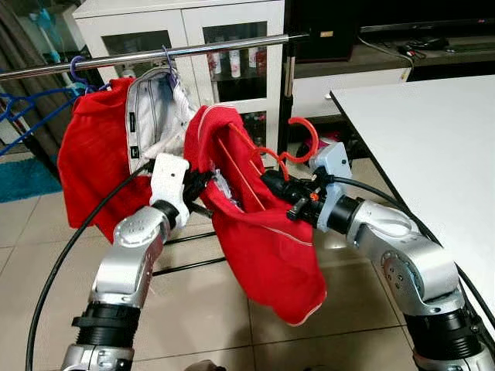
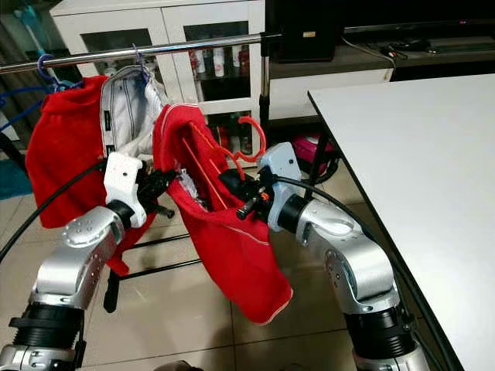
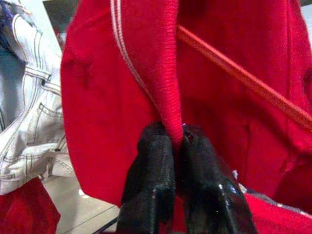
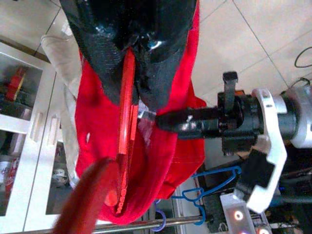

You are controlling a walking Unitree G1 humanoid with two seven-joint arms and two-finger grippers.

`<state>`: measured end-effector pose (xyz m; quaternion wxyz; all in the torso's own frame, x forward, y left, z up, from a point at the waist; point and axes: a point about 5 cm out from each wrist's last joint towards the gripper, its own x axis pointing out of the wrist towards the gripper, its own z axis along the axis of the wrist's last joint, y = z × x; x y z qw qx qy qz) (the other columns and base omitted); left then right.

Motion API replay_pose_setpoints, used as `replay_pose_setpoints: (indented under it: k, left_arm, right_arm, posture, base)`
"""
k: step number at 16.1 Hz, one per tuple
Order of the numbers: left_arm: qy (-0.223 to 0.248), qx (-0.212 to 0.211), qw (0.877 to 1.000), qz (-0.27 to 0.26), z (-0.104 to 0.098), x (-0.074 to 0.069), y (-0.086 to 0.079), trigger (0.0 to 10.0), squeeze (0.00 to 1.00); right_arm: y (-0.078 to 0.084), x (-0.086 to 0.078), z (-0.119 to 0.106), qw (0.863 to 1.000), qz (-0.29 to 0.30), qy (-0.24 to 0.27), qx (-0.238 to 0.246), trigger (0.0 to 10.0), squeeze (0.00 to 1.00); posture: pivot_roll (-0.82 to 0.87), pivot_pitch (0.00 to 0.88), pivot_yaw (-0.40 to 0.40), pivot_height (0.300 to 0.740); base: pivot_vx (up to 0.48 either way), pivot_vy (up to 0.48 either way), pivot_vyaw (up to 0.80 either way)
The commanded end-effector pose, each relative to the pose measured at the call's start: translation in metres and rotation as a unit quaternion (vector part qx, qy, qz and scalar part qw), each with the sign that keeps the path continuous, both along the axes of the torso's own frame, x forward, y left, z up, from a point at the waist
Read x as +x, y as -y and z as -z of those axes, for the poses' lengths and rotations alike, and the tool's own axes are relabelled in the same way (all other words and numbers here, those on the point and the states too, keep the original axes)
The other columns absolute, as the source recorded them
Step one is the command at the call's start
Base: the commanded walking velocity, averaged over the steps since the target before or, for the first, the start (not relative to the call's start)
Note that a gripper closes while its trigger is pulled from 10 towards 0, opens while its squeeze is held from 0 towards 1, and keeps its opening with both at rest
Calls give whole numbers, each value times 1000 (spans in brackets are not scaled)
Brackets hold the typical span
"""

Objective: Hang hanger

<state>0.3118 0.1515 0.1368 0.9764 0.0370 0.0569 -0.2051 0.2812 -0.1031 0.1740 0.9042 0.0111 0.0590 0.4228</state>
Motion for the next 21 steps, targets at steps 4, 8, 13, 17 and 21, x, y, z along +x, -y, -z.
replay_pose_setpoints:
  k: [4, 8, 13, 17, 21]
  left_arm:
    - [-5, 30, 999, 19, -23, 1, 7, 0, 0]
    - [-14, 34, 999, 4, -40, 3, 8, 0, 0]
    - [-39, 70, 997, -21, -54, 8, -1, 0, 0]
    - [-84, 83, 993, 15, -55, 9, 10, 0, 0]
    - [-137, 100, 981, 96, -52, -2, 34, 0, 0]
  right_arm:
    - [0, 0, 6, 999, -5, 0, -41, 10000, 0]
    - [5, -1, 22, 994, 0, -19, -104, 10000, 0]
    - [6, -7, 39, 983, -26, -29, -178, 10000, 0]
    - [-1, -21, 49, 975, -88, -34, -201, 10000, 0]
    - [-5, -19, 49, 975, -88, -24, -203, 10000, 0]
  posture:
    - [-54, 0, 97, 740]
    - [-53, 0, 96, 740]
    - [-51, 0, 97, 740]
    - [-52, 0, 110, 740]
    - [-45, 0, 117, 740]
  base:
    - [0, 0, 0]
    - [0, 0, 0]
    - [0, 0, 0]
    - [0, 0, 0]
    - [0, 0, 0]
